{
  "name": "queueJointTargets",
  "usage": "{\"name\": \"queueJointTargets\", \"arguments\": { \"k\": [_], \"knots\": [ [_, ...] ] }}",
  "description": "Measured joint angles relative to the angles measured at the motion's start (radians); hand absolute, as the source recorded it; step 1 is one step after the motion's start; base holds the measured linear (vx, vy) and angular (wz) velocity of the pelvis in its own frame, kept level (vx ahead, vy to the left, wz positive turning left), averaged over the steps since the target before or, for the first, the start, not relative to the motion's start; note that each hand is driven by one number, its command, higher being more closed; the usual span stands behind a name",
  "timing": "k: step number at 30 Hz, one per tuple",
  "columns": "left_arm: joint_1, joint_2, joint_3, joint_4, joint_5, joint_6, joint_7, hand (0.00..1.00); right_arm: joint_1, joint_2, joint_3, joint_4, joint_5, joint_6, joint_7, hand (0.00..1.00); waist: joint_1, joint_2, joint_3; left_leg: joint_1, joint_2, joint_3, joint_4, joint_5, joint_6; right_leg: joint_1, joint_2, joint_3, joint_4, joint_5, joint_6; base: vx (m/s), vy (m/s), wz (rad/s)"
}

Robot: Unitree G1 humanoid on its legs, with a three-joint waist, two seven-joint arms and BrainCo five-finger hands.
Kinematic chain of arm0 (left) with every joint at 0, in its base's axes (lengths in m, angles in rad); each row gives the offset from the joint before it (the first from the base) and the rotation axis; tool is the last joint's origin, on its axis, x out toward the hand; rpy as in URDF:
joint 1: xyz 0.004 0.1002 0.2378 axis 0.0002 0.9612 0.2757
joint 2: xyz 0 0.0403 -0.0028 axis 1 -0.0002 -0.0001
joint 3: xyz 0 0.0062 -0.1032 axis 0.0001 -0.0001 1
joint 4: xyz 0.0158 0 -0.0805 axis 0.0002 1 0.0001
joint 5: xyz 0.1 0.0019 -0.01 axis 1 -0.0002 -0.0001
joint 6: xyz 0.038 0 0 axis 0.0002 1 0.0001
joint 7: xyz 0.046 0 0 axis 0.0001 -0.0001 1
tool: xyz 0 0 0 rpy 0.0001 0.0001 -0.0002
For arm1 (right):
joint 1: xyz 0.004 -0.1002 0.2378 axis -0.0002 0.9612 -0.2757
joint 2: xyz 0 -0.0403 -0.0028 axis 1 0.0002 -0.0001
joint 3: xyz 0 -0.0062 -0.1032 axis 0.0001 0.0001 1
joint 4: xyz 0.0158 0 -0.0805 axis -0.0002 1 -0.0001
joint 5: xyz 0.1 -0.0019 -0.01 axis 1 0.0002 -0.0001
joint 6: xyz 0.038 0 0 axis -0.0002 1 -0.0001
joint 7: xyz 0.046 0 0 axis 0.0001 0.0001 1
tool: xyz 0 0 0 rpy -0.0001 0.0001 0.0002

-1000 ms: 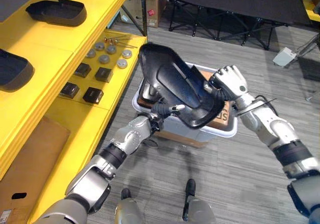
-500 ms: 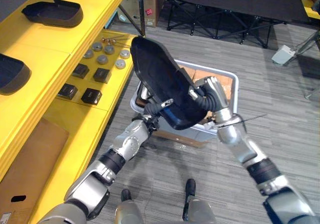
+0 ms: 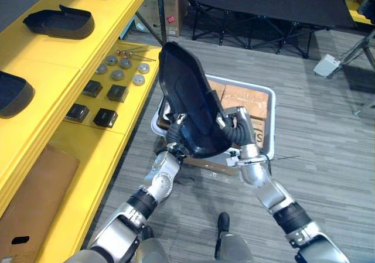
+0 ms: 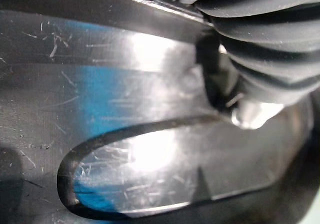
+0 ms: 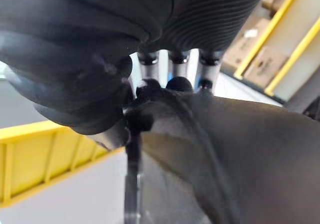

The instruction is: Walk over and take plastic housings, then place them on the shelf

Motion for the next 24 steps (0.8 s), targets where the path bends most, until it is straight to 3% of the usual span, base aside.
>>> {"name": "queueJointTargets", "arguments": {
  "k": [4, 8, 10, 13, 18, 20, 24],
  "knots": [
    [0.016, -0.052, 0.111, -0.052, 0.183, -0.027, 0.127, 1.00, 0.066, 0.029, 0.000, 0.013, 0.002, -0.003, -0.065, 0.00, 0.008, -0.002, -0.001, 0.002, 0.000, 0.000, -0.005, 0.000, 0.000, 0.001, 0.000, -0.001, 0.000, -0.001, 0.001, 0.00, 0.000, 0.00],
    [0.064, -0.054, 0.197, -0.178, 0.389, -0.034, 0.213, 1.00, 0.148, 0.044, -0.012, -0.107, 0.029, -0.004, -0.065, 0.00, 0.012, -0.003, -0.002, 0.037, 0.001, 0.012, -0.020, 0.000, 0.000, 0.027, 0.003, 0.000, -0.009, -0.001, 0.001, 0.02, 0.006, -0.05],
    [0.104, -0.054, 0.249, -0.234, 0.488, -0.034, 0.235, 1.00, 0.176, 0.059, -0.051, -0.200, 0.049, -0.019, -0.049, 0.00, 0.012, -0.008, -0.010, 0.050, 0.001, 0.016, -0.025, -0.002, -0.002, 0.039, 0.004, 0.001, -0.016, -0.002, 0.002, 0.00, 0.004, -0.05],
    [0.181, -0.047, 0.323, -0.280, 0.684, -0.039, 0.278, 1.00, 0.198, 0.055, -0.215, -0.333, 0.117, -0.081, -0.024, 0.00, 0.013, -0.023, -0.032, 0.050, 0.001, 0.017, -0.025, -0.003, -0.003, 0.039, 0.005, 0.002, -0.020, -0.002, 0.002, 0.00, 0.003, -0.01],
    [0.330, -0.002, 0.428, -0.283, 1.030, -0.035, 0.409, 1.00, 0.323, 0.037, -0.491, -0.459, 0.289, -0.169, 0.039, 0.00, 0.001, -0.023, -0.092, 0.086, 0.000, 0.028, -0.038, -0.008, -0.008, 0.069, 0.006, 0.005, -0.038, -0.003, 0.005, 0.01, 0.008, -0.03],
    [0.358, 0.002, 0.463, -0.309, 1.093, -0.035, 0.444, 1.00, 0.382, 0.038, -0.534, -0.469, 0.330, -0.183, 0.062, 0.00, -0.006, -0.020, -0.110, 0.087, 0.000, 0.033, -0.038, -0.010, -0.007, 0.068, 0.006, 0.006, -0.040, -0.004, 0.007, 0.00, 0.010, -0.05],
    [0.428, 0.028, 0.532, -0.431, 1.301, -0.036, 0.534, 1.00, 0.542, 0.076, -0.617, -0.476, 0.456, -0.190, 0.184, 0.00, -0.032, 0.007, -0.132, 0.100, -0.002, 0.050, -0.056, -0.011, -0.008, 0.068, 0.007, 0.020, -0.054, -0.006, 0.008, 0.00, 0.006, -0.11]
  ]
}}
